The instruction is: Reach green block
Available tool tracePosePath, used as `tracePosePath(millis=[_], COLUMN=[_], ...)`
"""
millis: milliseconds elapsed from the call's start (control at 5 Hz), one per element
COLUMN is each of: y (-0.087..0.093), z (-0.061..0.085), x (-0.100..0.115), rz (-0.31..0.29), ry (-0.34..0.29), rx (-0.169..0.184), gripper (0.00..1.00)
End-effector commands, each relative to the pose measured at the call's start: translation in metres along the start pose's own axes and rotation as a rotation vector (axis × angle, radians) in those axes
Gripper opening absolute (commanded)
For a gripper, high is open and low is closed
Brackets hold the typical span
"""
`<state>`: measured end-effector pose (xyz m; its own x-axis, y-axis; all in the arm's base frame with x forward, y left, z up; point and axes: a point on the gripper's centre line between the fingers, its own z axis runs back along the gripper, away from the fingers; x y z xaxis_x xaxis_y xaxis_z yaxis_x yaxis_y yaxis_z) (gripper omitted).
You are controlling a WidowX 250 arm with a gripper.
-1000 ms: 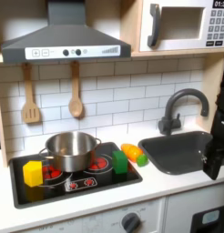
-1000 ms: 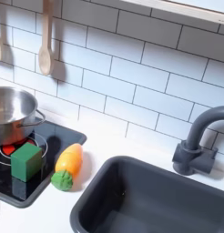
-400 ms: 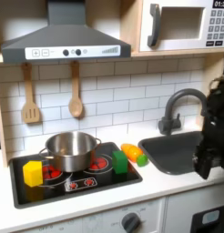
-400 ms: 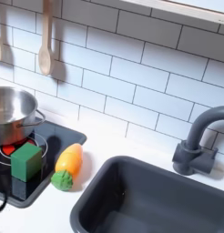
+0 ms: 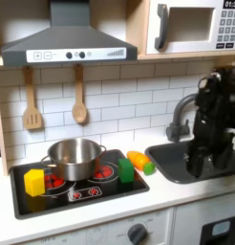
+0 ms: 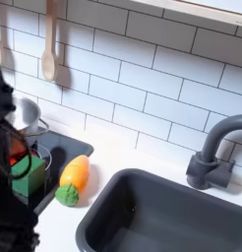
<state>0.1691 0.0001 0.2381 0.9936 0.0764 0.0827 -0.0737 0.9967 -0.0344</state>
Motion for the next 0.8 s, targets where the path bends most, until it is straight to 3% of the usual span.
tracePosePath(millis=[0,600], y=[0.022,0.044], z=[0.002,-0.004], x=[0.036,0.102], rz=[0.026,0.074], ry=[-0.028,-0.067], rx=[0.024,0.028], gripper=[1.00,1.00])
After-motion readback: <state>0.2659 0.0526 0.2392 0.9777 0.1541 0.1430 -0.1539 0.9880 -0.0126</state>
